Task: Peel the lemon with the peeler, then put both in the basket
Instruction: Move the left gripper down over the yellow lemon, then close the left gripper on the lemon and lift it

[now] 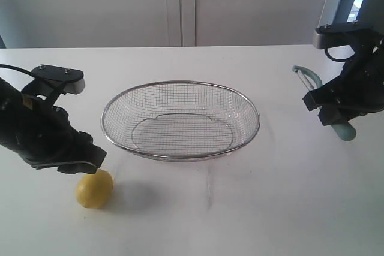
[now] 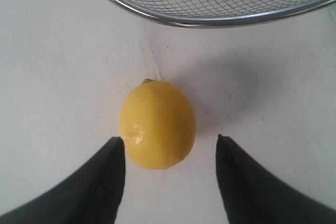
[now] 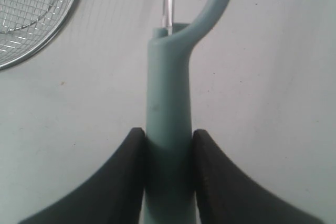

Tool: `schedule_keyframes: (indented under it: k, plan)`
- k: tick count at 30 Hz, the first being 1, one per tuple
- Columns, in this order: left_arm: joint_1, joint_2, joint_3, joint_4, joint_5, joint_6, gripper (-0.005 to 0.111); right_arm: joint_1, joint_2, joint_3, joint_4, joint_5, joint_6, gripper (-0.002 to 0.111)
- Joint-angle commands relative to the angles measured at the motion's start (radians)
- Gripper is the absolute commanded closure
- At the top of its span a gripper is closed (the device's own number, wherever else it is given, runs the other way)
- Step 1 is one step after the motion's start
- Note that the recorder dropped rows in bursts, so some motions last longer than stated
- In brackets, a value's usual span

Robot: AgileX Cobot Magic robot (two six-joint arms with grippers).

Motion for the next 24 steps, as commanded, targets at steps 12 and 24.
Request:
schedule_keyframes:
  k: [12, 24]
  plan:
    - [-0.006, 0.079, -0.002, 0.003, 0.016, 0.15, 0.034, 0.002, -0.01, 0.0, 0.001, -0.004, -0.003, 0.108]
    - [-0.006, 0.173, -0.002, 0.003, -0.058, 0.155, 0.034, 0.002, -0.01, 0.0, 0.001, -0.01, -0.003, 0.108]
